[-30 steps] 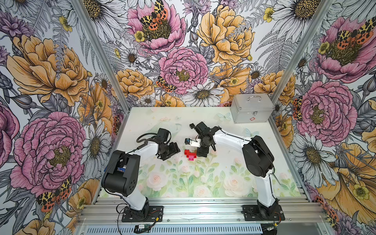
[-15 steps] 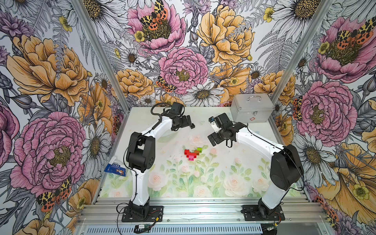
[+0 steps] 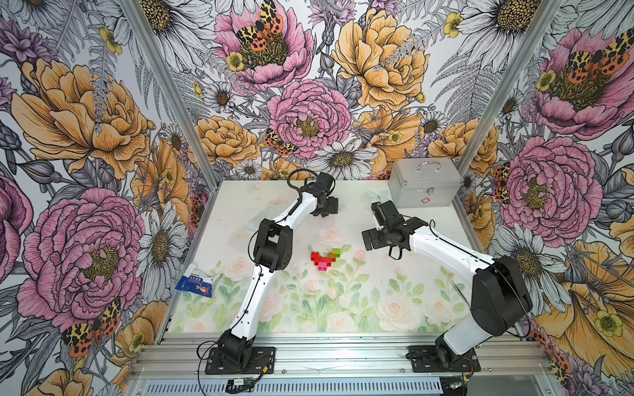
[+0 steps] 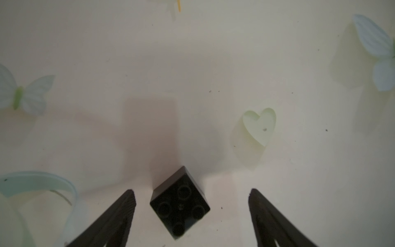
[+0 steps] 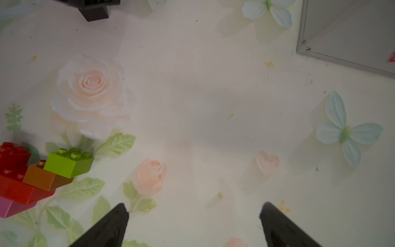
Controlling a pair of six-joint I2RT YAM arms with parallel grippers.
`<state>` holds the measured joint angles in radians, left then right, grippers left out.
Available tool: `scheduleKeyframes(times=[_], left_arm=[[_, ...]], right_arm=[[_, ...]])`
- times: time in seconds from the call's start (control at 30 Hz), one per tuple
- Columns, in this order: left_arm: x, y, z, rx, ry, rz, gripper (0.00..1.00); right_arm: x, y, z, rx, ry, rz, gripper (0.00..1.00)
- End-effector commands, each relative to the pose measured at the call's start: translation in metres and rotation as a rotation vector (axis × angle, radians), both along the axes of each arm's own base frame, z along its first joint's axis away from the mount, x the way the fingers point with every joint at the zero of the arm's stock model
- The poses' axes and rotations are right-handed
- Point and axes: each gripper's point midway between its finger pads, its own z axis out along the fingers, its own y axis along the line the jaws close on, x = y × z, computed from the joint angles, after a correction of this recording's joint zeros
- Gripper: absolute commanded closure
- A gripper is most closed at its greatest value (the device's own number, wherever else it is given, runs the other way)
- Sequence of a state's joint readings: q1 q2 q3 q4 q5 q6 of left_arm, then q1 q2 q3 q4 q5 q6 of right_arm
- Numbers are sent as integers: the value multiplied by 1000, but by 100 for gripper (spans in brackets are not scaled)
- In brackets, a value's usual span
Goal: Assemble the letter v with lego
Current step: Move the lego brick at the center of the board.
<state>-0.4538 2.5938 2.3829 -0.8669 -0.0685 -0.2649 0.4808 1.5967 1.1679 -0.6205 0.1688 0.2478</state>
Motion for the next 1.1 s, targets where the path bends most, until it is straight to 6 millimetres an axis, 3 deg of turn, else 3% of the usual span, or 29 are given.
scheduleKeyframes(times=[0.0,0.27,0.7,0.9,1.07], left_arm=[[-4,15,-5,162,-10,-81,20],[-8,18,-19,365,-25,-278,30],[-19,9,-35,276,34,-395,49],[-24,12,-29,182,63,-385,60],[-34,20,-9,59,100,-310,67]], right_arm=[[4,0,13,30,-58,-23,1],[-2,-2,3,29,-32,-36,1],[-7,-7,9,38,-49,-52,1],[-7,-6,13,51,-54,-55,1],[-5,7,18,96,-60,-5,1]])
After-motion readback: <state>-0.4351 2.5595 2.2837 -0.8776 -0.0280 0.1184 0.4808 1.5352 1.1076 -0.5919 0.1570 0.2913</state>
